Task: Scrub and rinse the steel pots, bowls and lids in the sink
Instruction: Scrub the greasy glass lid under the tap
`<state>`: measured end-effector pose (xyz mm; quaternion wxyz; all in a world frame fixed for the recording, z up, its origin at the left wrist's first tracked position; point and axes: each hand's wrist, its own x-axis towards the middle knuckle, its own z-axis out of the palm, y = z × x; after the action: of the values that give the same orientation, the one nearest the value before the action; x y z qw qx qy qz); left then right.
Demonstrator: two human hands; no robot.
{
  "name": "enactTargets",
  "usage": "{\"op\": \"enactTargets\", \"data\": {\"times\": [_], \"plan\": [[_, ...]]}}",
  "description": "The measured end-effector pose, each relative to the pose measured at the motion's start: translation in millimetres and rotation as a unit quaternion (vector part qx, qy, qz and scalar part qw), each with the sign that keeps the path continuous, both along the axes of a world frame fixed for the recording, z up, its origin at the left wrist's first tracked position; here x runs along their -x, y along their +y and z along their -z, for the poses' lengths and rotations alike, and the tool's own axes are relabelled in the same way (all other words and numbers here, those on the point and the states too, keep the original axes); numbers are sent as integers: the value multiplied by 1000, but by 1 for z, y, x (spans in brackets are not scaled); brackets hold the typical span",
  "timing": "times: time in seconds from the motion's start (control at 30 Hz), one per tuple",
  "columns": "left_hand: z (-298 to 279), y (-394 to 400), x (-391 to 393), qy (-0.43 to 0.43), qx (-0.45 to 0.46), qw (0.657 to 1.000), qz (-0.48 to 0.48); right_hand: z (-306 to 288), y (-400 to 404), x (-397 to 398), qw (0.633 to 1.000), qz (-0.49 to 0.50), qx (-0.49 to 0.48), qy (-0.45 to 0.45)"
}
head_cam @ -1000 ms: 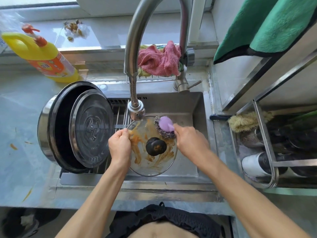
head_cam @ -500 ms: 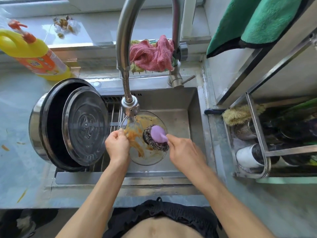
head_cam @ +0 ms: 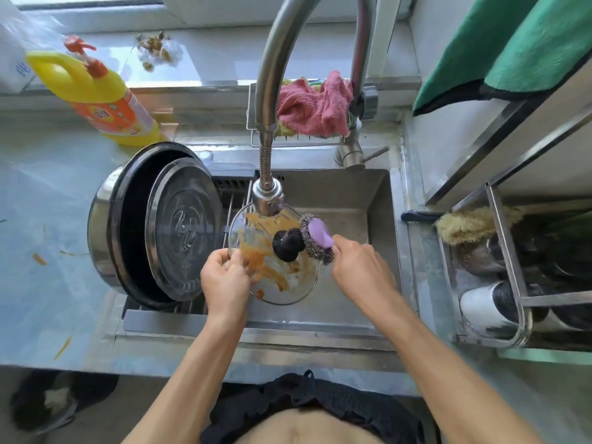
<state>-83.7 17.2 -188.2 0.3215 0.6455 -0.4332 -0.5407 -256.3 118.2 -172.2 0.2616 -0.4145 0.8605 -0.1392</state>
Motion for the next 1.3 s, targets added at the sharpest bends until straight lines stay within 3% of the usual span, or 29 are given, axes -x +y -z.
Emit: {"op": "enactTargets", "data": {"times": [0.3,0.43,0.53,0.6,0.73,0.83,0.97,1.07,1.2,1.3], "plan": [[-1,-1,2,-4,-2,1000,16,-2,7,-5,999,-24,25,-2],[-2,4,8,16,-25,999,41,23,11,18,999,49,-3,-3],[6,4,17,75,-110,991,-15,33,17,8,993,94,42,-55],[12,2,20,112,-159,979,-66,34,21,-11,994,85,58,-46],[16,5,24,129,-152,975,-100,25,36,-8,1000,13,-6,-4],[16,5,25,139,-149,973,-105,24,41,15,998,35,-48,-2],[14,7,34,149,-146,974,-88,25,36,-8,1000,-2,6,-21],[18,5,34,138,-161,973,-92,39,40,-7,998,49,-17,-36],[28,8,34,128,-178,970,-103,27,43,-32,998,-41,-16,-39],[28,16,31,129,-177,970,-103,33,44,-9,999,11,-48,-8]]}}
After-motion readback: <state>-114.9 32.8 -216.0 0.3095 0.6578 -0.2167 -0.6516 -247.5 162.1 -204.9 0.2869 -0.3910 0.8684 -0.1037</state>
